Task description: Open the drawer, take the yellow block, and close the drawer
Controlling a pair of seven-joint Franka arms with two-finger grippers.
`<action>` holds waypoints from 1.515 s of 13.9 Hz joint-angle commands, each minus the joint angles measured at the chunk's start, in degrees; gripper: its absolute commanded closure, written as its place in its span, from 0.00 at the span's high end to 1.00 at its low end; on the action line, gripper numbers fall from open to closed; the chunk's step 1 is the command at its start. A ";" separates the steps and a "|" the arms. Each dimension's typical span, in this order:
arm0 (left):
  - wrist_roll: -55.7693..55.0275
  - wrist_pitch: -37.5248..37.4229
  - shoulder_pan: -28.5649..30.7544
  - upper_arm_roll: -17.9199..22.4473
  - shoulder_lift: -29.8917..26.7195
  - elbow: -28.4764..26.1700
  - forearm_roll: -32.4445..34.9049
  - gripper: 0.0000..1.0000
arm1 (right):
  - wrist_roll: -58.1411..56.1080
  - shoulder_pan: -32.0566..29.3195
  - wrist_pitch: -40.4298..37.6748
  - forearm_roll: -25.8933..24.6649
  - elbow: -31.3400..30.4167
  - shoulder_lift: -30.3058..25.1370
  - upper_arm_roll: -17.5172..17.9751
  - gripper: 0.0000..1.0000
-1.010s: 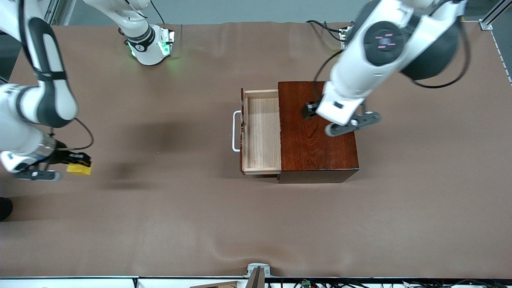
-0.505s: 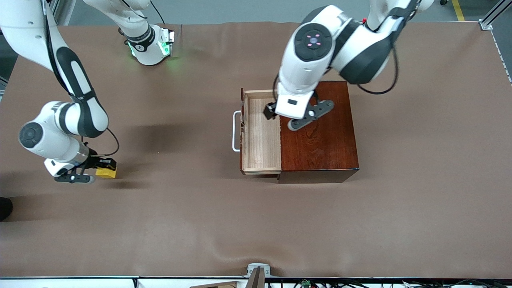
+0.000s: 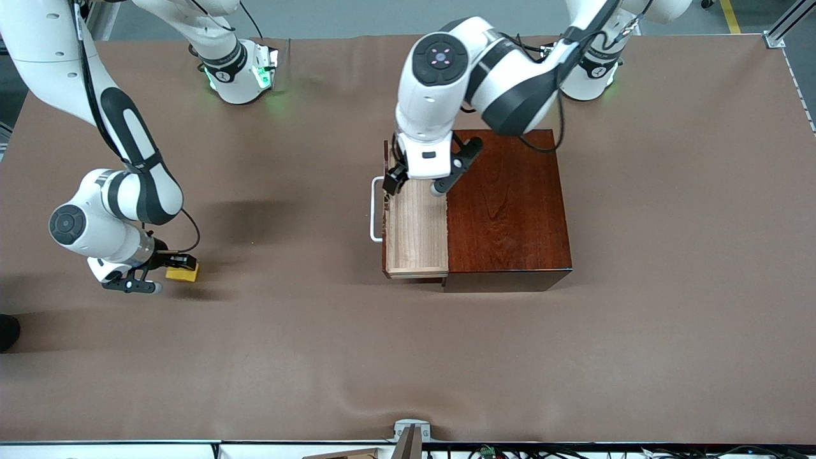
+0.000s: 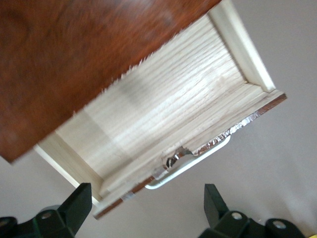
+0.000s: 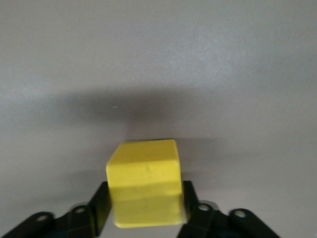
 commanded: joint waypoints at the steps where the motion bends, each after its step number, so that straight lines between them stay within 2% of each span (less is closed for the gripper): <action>1: -8.70 0.78 -2.49 0.89 2.55 2.34 0.62 1.00 | 2.54 1.32 -5.89 0.99 3.62 -0.08 -0.28 1.00; 3: -16.60 0.78 -3.28 0.89 5.52 5.05 0.62 1.00 | 2.71 1.49 -13.70 0.99 8.27 -0.43 -0.19 1.00; 5: -21.98 2.18 -5.12 2.37 8.95 8.31 0.97 1.00 | 2.80 1.58 -27.12 0.99 17.21 -0.70 -0.19 1.00; 6: -23.30 4.45 -6.96 4.47 10.19 8.58 0.97 1.00 | 2.80 1.49 -33.89 1.08 22.13 -0.70 -0.19 1.00; 8: -26.99 8.15 -12.92 11.31 12.30 9.37 0.89 1.00 | 2.80 1.67 -40.00 0.99 28.49 -0.87 -0.19 1.00; 10: -30.69 10.96 -18.12 17.30 13.80 10.17 0.88 1.00 | 2.54 1.76 -42.82 0.99 30.44 -3.41 -0.11 1.00; 11: -31.92 12.46 -18.75 18.37 14.94 10.17 0.71 1.00 | 2.54 2.02 -44.23 0.99 30.71 -4.99 -0.02 1.00; 14: -36.66 14.32 -18.75 18.38 16.26 10.26 0.71 1.00 | 2.45 2.72 -47.13 0.21 30.88 -11.14 1.03 1.00; 18: -36.59 14.49 -18.75 18.21 18.90 10.26 0.62 1.00 | 3.15 2.90 -51.18 0.20 30.36 -19.14 1.13 1.00; 21: -36.33 13.44 -18.67 17.94 18.90 9.82 0.36 1.00 | 3.07 2.55 -52.23 0.20 30.53 -22.40 0.86 1.00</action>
